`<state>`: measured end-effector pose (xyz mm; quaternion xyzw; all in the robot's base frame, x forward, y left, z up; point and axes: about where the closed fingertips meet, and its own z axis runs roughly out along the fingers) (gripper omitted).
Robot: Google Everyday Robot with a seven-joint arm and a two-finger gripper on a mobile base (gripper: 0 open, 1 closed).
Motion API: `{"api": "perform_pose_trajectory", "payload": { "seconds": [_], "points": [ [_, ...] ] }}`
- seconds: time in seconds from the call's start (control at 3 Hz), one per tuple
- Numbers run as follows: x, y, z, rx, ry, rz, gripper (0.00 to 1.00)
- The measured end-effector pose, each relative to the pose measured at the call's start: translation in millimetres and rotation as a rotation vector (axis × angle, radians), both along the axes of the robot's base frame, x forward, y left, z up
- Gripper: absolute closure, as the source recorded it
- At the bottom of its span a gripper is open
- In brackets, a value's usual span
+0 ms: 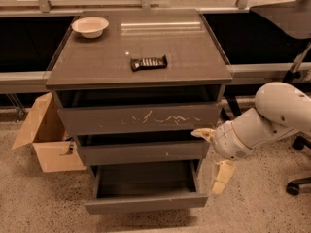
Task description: Close bottom drawer
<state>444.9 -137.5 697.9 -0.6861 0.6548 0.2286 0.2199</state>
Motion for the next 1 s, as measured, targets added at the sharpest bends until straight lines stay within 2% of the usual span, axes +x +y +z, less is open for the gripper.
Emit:
{"api": "perform_pose_trajectory", "payload": {
  "seconds": [0.33,0.67,1.0],
  "points": [
    [1,5,-35,0.006,0.04,0.02,0.0],
    [4,15,-105,0.034,0.111,0.071,0.0],
    [6,24,-155,0.067,0.143,0.103,0.0]
  ]
}}
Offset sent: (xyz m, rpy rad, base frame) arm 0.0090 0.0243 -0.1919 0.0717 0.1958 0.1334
